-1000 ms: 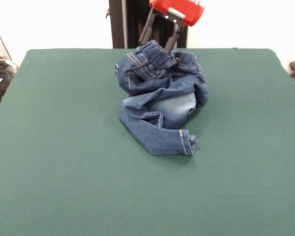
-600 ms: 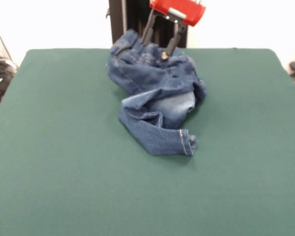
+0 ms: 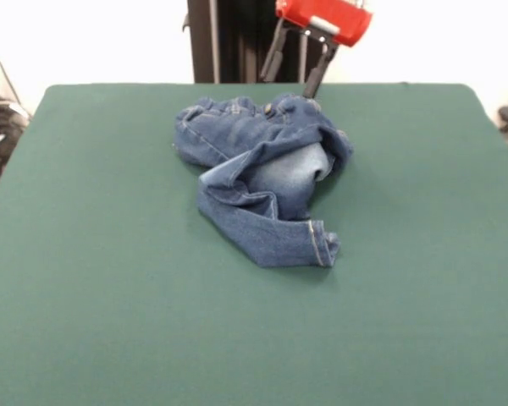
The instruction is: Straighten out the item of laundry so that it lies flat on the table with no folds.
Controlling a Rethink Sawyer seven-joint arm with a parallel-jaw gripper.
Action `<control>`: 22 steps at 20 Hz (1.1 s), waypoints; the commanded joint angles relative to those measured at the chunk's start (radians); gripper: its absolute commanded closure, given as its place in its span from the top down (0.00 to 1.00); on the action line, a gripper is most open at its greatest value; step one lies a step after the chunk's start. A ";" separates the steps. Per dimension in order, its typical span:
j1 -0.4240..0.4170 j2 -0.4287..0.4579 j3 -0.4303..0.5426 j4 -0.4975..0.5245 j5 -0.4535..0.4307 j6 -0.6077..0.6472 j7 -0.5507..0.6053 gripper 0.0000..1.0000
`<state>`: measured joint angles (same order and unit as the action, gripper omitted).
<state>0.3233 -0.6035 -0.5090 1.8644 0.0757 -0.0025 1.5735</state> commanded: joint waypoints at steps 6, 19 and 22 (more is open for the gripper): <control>-0.061 0.025 0.212 0.003 0.017 0.078 0.174 1.00; -0.140 -0.003 0.310 0.022 0.023 0.097 0.182 1.00; -0.160 -0.008 0.334 0.039 0.012 0.056 0.189 1.00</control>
<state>0.1831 -0.6303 -0.3476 1.8669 0.0755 0.0028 1.5735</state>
